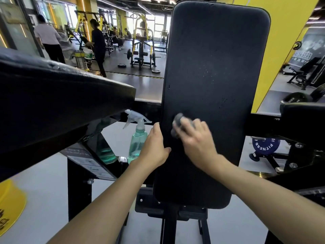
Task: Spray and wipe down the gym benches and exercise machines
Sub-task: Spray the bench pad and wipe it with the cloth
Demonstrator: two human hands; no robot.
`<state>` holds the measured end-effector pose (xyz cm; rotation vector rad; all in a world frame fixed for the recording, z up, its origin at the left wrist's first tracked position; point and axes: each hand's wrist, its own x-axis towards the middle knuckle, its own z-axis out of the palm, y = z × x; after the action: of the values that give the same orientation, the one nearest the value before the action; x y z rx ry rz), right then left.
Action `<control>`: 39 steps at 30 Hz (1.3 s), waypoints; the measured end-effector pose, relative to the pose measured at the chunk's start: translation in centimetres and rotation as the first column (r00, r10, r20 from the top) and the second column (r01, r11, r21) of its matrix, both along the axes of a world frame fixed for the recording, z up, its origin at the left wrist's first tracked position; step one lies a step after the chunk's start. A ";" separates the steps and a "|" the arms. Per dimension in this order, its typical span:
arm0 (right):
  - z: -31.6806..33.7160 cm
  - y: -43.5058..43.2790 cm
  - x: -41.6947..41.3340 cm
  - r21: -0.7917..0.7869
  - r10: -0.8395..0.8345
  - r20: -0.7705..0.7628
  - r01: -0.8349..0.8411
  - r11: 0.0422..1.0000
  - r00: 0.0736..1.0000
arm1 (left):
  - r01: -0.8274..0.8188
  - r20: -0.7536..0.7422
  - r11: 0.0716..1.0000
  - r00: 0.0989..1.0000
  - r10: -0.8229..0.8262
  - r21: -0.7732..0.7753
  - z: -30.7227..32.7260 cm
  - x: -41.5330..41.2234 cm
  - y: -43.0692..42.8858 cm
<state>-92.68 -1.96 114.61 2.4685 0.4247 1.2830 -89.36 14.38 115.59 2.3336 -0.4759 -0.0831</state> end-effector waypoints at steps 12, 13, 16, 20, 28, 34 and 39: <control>-0.7 0.6 0.2 -0.148 0.103 -0.117 -0.120 0.982 0.988 | 0.053 -0.254 0.994 0.964 -0.076 -0.098 1.5 0.9 1.1; 0.1 0.0 0.2 -0.221 0.133 -0.166 -0.169 0.961 0.977 | 0.046 -0.252 0.991 0.965 -0.077 -0.126 1.5 0.8 1.1; 3.0 -1.2 1.5 -0.121 0.096 -0.075 -0.105 0.987 0.992 | 0.014 -0.266 0.974 0.961 -0.075 -0.225 1.7 0.7 1.4; 0.0 1.3 1.5 0.033 0.086 -0.023 -0.085 0.996 0.996 | -0.038 -0.285 0.944 0.957 -0.060 -0.329 1.7 0.6 1.8; 2.7 1.3 2.7 0.011 0.081 -0.064 -0.080 0.997 0.995 | -0.088 -0.308 0.903 0.950 -0.051 -0.421 1.6 0.5 2.0; -0.5 1.5 0.1 -0.260 0.156 -0.288 -0.234 0.937 0.945 | -0.129 -0.309 0.873 0.951 -0.027 -0.471 0.4 0.0 2.5; 2.8 0.4 2.1 0.038 0.044 -0.062 -0.041 0.998 0.997 | -0.141 -0.316 0.856 0.948 -0.027 -0.497 -0.1 -0.4 2.3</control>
<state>-90.56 -1.57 117.39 2.5485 0.4758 1.2433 -89.75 16.69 115.54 1.7587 -0.2279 -0.2612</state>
